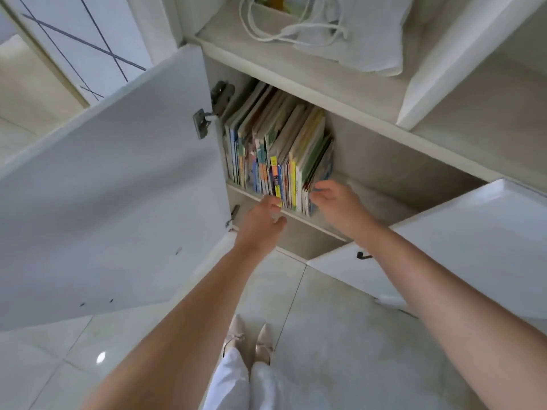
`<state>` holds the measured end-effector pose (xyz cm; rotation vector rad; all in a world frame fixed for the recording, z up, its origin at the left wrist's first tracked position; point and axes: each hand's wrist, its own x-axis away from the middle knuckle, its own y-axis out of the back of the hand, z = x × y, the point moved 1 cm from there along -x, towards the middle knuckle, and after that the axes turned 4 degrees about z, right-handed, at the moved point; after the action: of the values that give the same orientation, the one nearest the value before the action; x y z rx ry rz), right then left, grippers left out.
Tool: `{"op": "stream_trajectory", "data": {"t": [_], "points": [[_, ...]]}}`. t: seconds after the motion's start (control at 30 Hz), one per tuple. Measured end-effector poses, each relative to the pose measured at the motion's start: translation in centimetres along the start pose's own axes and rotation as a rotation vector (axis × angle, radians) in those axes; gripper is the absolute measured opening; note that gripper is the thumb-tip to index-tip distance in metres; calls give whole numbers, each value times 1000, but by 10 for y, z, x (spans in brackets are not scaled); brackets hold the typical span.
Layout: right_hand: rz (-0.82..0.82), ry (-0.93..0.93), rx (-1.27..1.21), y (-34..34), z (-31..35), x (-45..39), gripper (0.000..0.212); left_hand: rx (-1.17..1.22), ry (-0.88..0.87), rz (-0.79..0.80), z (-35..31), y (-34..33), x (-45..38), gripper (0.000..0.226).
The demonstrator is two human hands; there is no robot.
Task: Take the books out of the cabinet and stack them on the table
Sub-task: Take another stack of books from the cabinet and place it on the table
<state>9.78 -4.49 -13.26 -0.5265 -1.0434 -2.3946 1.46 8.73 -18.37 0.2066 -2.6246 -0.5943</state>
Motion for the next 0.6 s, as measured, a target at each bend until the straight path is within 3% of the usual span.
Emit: {"op": "stream_trajectory", "data": {"t": [0.2, 0.33, 0.47, 0.6], "points": [[-79, -172, -120, 3, 6, -59, 41, 37, -38, -107, 11, -28, -51, 42], [2, -325, -271, 3, 16, -83, 65, 68, -135, -198, 10, -47, -75, 58], [167, -354, -352, -5, 23, -109, 112, 134, -202, -295, 14, -61, -88, 64], [201, -342, -249, -14, 21, -123, 114, 150, -268, -334, 20, -70, -88, 64]]}}
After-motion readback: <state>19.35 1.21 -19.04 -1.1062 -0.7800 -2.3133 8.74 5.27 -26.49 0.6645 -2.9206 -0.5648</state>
